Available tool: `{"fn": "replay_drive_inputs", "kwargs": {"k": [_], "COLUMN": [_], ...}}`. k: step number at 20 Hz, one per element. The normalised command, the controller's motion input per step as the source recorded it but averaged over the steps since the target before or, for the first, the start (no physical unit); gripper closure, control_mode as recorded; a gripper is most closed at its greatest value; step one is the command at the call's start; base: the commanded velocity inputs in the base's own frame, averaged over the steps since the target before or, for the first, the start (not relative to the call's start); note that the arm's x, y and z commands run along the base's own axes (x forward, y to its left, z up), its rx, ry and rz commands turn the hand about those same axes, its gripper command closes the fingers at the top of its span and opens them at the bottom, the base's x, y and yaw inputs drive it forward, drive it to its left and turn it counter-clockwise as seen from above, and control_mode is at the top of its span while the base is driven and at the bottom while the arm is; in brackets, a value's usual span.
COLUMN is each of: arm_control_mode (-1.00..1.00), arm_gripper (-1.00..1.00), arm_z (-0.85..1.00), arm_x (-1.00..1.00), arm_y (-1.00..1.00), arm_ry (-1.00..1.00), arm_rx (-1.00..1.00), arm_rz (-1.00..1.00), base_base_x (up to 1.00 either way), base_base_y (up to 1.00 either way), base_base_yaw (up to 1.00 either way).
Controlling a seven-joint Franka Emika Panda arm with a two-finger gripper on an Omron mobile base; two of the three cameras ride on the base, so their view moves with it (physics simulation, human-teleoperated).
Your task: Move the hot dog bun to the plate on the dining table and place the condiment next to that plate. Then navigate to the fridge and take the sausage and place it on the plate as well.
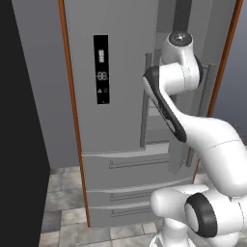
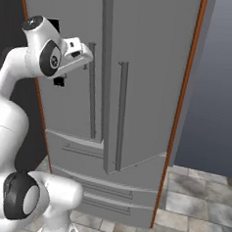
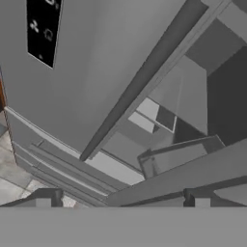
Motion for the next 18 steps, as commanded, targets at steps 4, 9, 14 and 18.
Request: {"fn": "replay_drive_inputs", "kwargs": {"k": [4,9,14,18], "arm_control_mode": [-1.0,-1.0,-1.0,-1.0], "arm_gripper": [-1.0,-1.0,-1.0,-1.0], "arm_z": [-0.29,-0.28,-0.24,-0.16], "arm_x": [0.28,0.48,0.66,0.36], "arm_y": [-0.02,-0.11,-0.21,-0.33], "arm_ry": [0.0,0.03,0.04,0.0], "arm_rx": [-0.23,-0.11,0.0,0.0], "arm_rz": [0.0,0.0,0.0,0.0], "base_base_x": [0.0,0.0,0.0,0.0], "base_base_y": [0.0,0.0,0.0,0.0], "base_base_yaw": [0.0,0.0,0.0,0.0]}}
